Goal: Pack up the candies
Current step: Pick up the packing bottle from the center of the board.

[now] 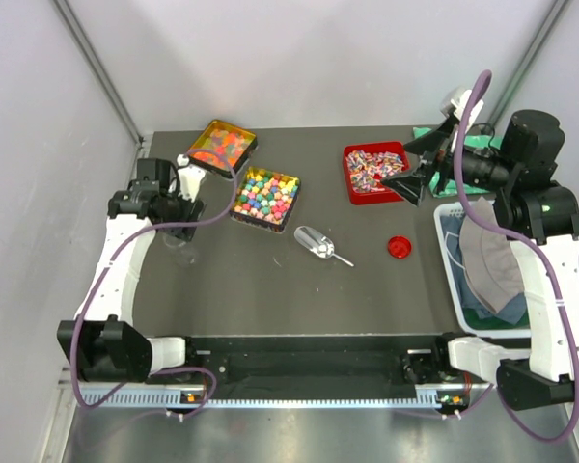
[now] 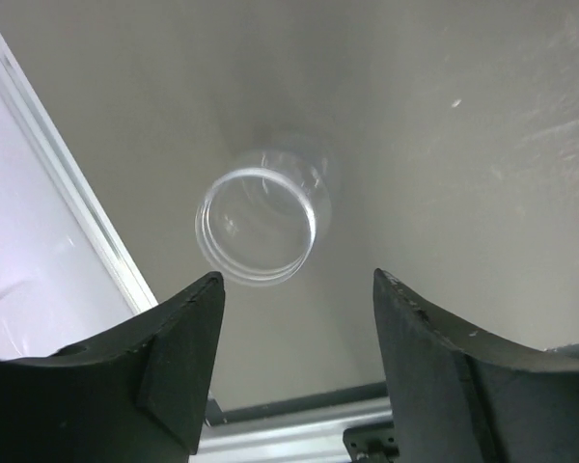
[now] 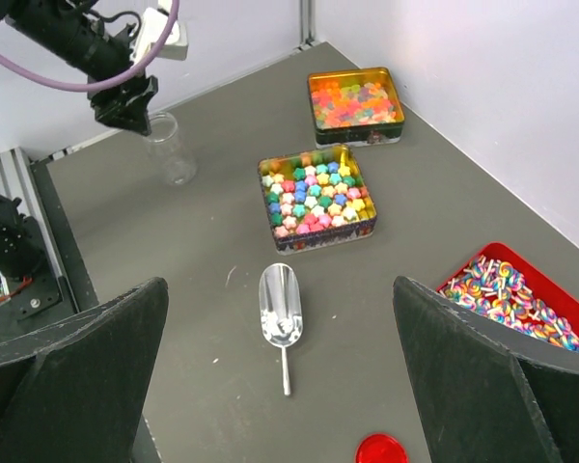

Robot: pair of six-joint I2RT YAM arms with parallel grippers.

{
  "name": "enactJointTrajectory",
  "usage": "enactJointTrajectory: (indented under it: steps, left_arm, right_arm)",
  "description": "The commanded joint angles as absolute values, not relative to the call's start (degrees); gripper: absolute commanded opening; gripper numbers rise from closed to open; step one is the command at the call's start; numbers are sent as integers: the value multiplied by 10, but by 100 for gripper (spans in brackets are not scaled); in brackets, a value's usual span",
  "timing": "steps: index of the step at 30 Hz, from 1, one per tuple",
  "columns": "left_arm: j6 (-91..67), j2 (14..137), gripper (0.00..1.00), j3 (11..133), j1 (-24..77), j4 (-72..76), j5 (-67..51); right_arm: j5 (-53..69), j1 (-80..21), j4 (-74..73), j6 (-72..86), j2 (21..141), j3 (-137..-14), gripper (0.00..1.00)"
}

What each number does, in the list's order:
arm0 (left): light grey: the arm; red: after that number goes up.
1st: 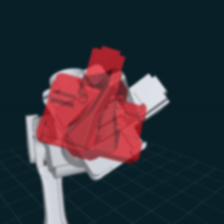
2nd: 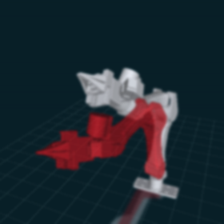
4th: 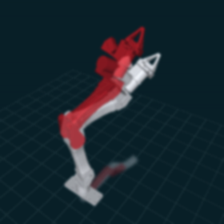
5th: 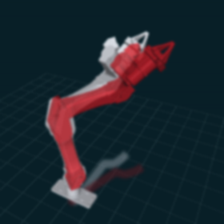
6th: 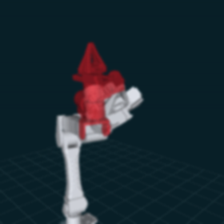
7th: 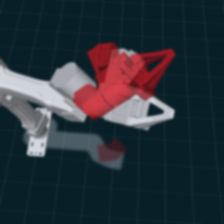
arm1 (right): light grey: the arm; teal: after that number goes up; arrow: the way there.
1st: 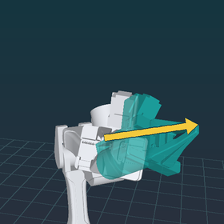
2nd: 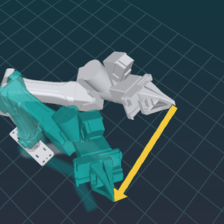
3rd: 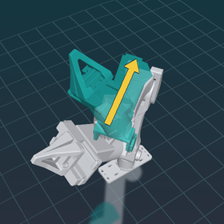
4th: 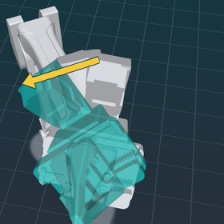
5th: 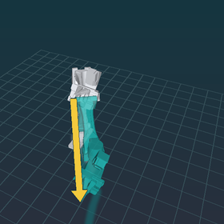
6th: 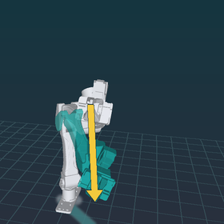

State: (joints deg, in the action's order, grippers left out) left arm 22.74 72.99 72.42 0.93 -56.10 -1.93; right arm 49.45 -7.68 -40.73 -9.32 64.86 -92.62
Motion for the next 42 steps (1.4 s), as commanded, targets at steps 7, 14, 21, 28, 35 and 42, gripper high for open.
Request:
enactJointTrajectory:
  steps: [7, 14, 21, 28, 35, 42]
  left_arm:
    - [260, 745, 85, 690, -61, -538, -34]
    - [262, 771, 90, 670, -69, -524, -60]
    - [255, 785, 91, 657, -70, -488, -62]
    - [252, 812, 91, 662, -71, -469, -65]
    - [250, 823, 88, 658, -71, -461, -65]
    - [253, 817, 74, 656, -72, -461, -60]
  right_arm:
    - [505, -69, -378, -95, 631, -920, 99]
    - [506, -69, -377, -95, 634, -919, 99]
    - [505, -69, -379, -96, 632, -916, 99]
    - [504, -69, -378, -96, 634, -916, 99]
    - [504, -69, -379, -95, 635, -916, 99]
    - [506, -69, -377, -93, 638, -916, 99]
